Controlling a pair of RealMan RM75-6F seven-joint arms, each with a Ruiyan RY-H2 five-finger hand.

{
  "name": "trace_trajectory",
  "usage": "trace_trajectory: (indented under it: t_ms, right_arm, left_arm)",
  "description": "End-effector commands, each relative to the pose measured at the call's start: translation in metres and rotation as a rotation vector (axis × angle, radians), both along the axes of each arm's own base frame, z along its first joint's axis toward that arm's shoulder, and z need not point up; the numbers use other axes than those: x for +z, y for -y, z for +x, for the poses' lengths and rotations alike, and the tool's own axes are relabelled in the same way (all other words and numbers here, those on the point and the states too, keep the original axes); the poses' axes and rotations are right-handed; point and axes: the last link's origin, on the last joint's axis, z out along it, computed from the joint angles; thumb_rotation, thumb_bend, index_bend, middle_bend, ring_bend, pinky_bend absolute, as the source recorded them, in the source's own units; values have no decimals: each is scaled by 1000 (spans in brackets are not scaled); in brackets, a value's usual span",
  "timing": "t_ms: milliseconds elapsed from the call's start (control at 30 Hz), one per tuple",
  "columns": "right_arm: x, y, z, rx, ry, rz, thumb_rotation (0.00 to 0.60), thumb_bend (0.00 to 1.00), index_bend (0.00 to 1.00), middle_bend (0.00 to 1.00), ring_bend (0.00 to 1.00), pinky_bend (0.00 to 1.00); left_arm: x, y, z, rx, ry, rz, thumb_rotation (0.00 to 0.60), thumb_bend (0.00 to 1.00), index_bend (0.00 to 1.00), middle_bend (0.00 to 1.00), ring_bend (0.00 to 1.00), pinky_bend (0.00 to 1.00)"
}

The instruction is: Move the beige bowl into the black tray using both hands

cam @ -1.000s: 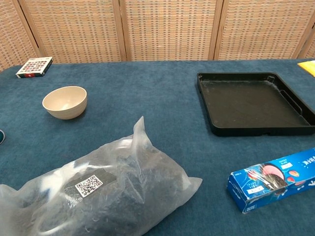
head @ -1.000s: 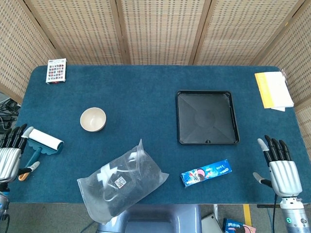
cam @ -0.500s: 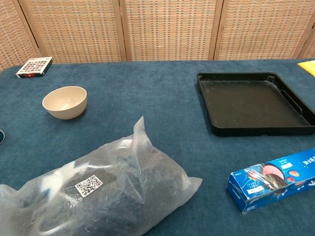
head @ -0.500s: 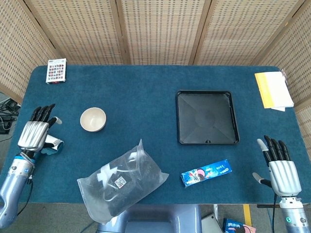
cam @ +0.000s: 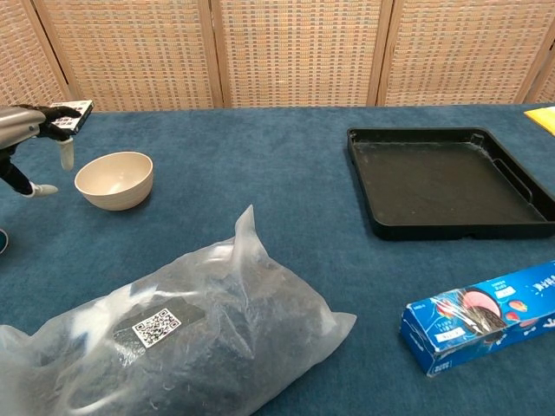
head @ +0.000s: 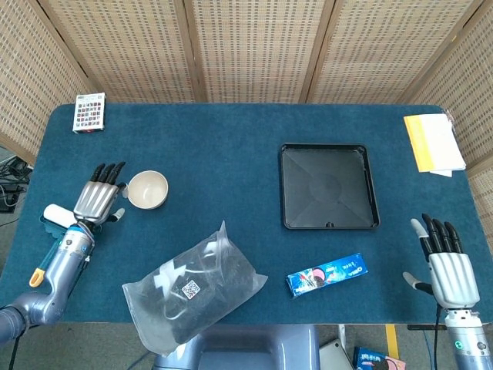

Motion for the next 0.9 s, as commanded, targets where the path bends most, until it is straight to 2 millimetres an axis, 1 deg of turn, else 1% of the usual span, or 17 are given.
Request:
trace_trajectory:
  t_ms: [33, 300, 500, 667, 833, 900]
  right_arm:
    - [0, 1, -1, -4, 2, -2, 600, 141, 56, 0, 0, 0]
    - [1, 2, -3, -6, 6, -8, 600, 142, 56, 0, 0, 0]
    - [2, 2, -5, -10, 11, -16, 600, 142, 56, 0, 0, 0]
    - [3, 3, -6, -10, 15, -19, 600, 142, 55, 0, 0, 0]
    - [5, 3, -7, -11, 21, -27, 600, 142, 56, 0, 0, 0]
    - [6, 3, -7, -11, 23, -29, 600, 142, 56, 0, 0, 0]
  left_arm:
    - [-11, -3, 2, 3, -14, -25, 600, 295, 481, 0, 0, 0]
    - [-27, -9, 6, -3, -37, -50, 600, 296, 500, 0, 0, 0]
    - [-38, -15, 17, -49, -67, -52, 600, 301, 522, 0, 0, 0]
    - [-41, -15, 19, -56, -73, -50, 600, 309, 547, 0, 0, 0]
    - [-45, -16, 20, -59, -83, -56, 600, 359, 583, 0, 0, 0]
    - [-46, -16, 19, -60, -90, -55, 600, 397, 598, 0, 0, 0]
